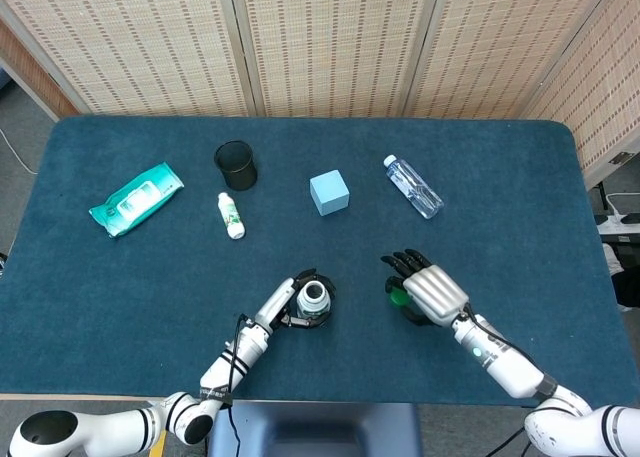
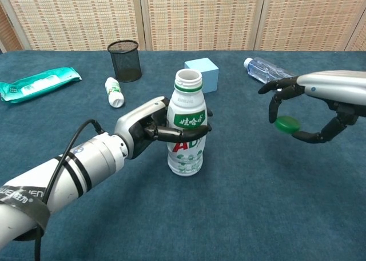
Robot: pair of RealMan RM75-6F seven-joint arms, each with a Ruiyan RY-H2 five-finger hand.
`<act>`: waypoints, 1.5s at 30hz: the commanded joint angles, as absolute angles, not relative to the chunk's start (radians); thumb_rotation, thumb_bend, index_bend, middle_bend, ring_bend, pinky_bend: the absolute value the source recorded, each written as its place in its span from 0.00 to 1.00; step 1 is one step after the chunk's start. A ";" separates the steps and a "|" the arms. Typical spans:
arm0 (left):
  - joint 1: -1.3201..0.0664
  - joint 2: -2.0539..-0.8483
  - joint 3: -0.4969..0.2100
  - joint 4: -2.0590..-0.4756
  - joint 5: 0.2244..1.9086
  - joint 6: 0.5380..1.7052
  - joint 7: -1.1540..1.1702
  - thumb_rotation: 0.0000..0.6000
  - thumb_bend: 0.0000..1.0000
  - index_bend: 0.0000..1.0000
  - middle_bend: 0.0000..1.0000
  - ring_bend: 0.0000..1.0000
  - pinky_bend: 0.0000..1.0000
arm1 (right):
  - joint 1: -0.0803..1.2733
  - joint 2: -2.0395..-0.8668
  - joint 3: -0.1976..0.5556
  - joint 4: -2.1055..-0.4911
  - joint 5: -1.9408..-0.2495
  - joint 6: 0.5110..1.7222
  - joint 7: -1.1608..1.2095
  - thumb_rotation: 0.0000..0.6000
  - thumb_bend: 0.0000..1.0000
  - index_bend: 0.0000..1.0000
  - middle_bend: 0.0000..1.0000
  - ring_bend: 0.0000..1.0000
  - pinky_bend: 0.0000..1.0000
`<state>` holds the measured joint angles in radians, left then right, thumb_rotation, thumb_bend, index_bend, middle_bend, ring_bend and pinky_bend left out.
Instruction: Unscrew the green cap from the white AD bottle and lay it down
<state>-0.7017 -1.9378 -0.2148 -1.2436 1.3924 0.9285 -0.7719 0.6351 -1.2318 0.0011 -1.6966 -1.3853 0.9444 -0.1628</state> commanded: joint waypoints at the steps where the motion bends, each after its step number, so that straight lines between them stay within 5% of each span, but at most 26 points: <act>1: -0.707 -1.930 -0.207 -1.240 1.406 0.924 -0.804 1.00 0.65 0.05 0.03 0.05 0.02 | 0.630 -1.241 -0.005 -1.687 -1.383 0.936 -0.167 1.00 0.35 0.37 0.05 0.00 0.00; 10: -0.709 -1.913 -0.204 -1.253 1.402 0.924 -0.804 1.00 0.46 0.00 0.00 0.00 0.01 | 0.631 -1.231 -0.001 -1.701 -1.358 0.915 -0.206 1.00 0.34 0.14 0.05 0.00 0.00; 27: -0.703 -1.900 -0.208 -1.260 1.389 0.938 -0.824 1.00 0.39 0.00 0.00 0.00 0.00 | 0.606 -1.184 0.021 -1.747 -1.369 0.954 -0.166 1.00 0.34 0.01 0.03 0.00 0.00; 31: -0.697 -1.877 -0.226 -1.253 1.383 0.975 -0.742 1.00 0.45 0.00 0.00 0.00 0.00 | 0.593 -1.160 0.022 -1.757 -1.387 0.971 -0.132 1.00 0.34 0.01 0.03 0.00 0.00; 34: -0.688 -1.860 -0.236 -1.257 1.395 1.030 -0.671 1.00 0.56 0.00 0.11 0.00 0.00 | 0.584 -1.144 0.026 -1.758 -1.400 0.986 -0.105 1.00 0.34 0.01 0.03 0.00 0.00; 37: -0.681 -1.827 -0.235 -1.283 1.406 1.053 -0.632 1.00 0.57 0.03 0.22 0.02 0.00 | 0.576 -1.133 0.032 -1.757 -1.410 1.001 -0.075 1.00 0.34 0.01 0.03 0.00 0.00; 45: -0.659 -1.778 -0.201 -1.314 1.384 1.087 -0.317 1.00 0.57 0.10 0.27 0.06 0.00 | 0.560 -1.110 0.039 -1.766 -1.438 1.026 -0.026 1.00 0.34 0.00 0.03 0.00 0.00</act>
<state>-0.6681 -1.7927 -0.2213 -1.3131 1.3955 1.0679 -0.4932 0.5619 -1.1112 0.0389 -1.7644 -1.4367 1.0244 -0.0277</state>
